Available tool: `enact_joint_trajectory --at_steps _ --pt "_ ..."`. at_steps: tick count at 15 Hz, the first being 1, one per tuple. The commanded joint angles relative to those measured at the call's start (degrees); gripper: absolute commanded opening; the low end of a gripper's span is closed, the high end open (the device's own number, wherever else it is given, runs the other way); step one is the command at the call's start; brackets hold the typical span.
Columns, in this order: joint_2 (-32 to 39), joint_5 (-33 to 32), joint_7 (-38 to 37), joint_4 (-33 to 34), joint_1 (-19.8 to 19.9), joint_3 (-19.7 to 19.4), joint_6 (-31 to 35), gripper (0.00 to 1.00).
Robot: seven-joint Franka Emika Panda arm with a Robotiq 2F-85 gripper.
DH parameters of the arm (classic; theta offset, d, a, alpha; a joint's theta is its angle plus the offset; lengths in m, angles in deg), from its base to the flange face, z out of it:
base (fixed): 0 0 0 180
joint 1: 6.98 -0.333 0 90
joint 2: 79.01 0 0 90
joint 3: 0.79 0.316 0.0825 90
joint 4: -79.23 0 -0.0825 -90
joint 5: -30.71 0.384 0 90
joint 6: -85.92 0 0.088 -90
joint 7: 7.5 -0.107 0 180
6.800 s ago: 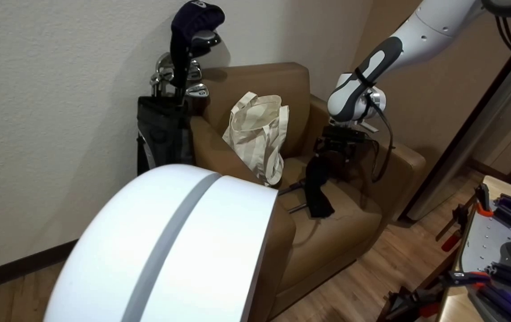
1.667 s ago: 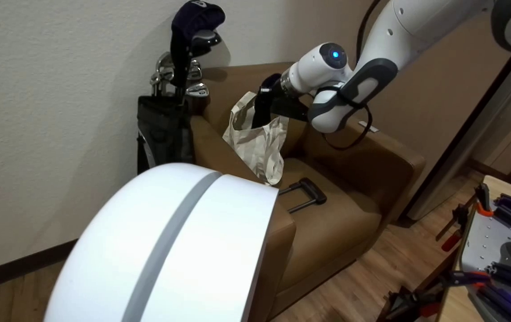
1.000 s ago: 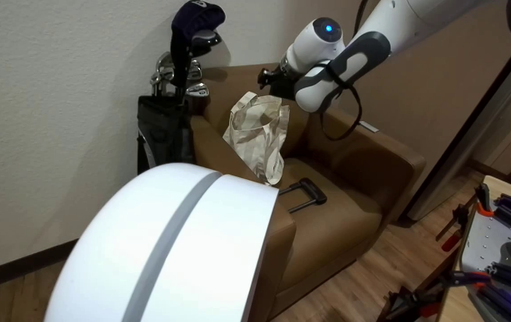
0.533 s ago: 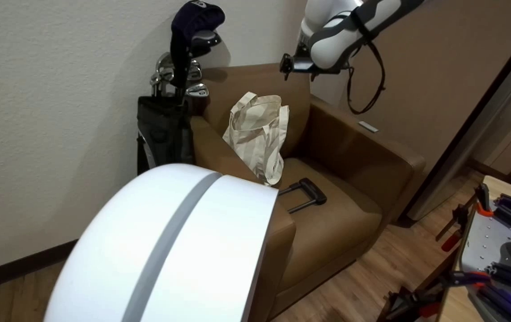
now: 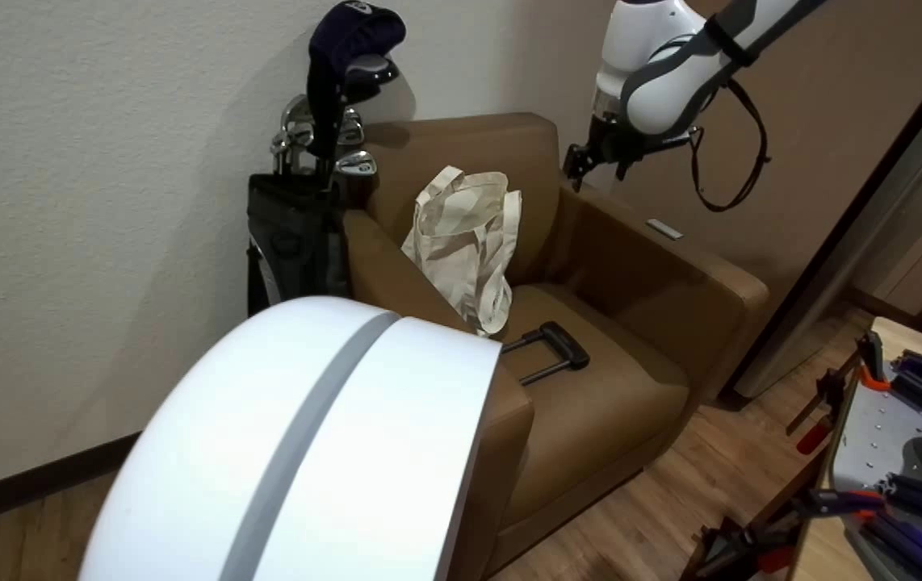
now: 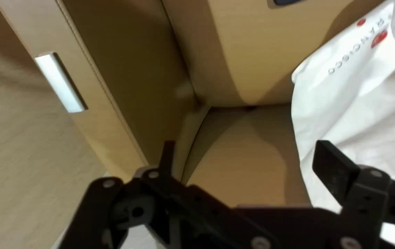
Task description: Put the sock in the bag
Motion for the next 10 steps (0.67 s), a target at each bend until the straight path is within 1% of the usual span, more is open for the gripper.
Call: enact_joint_trajectory --at_steps 1,4,5,7,8,9,10 --pt "-2.5 -0.4 9.3 -5.5 9.1 10.3 2.7 1.00" --pt "-2.1 2.1 16.8 -6.7 14.6 18.0 -0.1 1.00" --pt "-2.0 2.7 19.0 -6.5 15.9 20.0 -2.3 1.00" --pt "-0.9 1.7 16.1 -5.0 14.9 19.8 -7.2 1.00" --pt "-0.4 0.6 13.5 -4.5 14.0 19.0 -7.4 1.00" --pt "-0.4 0.4 14.1 -5.3 14.5 19.4 -4.9 1.00" --pt "-0.4 0.4 14.0 -5.2 14.4 19.5 -5.6 1.00"
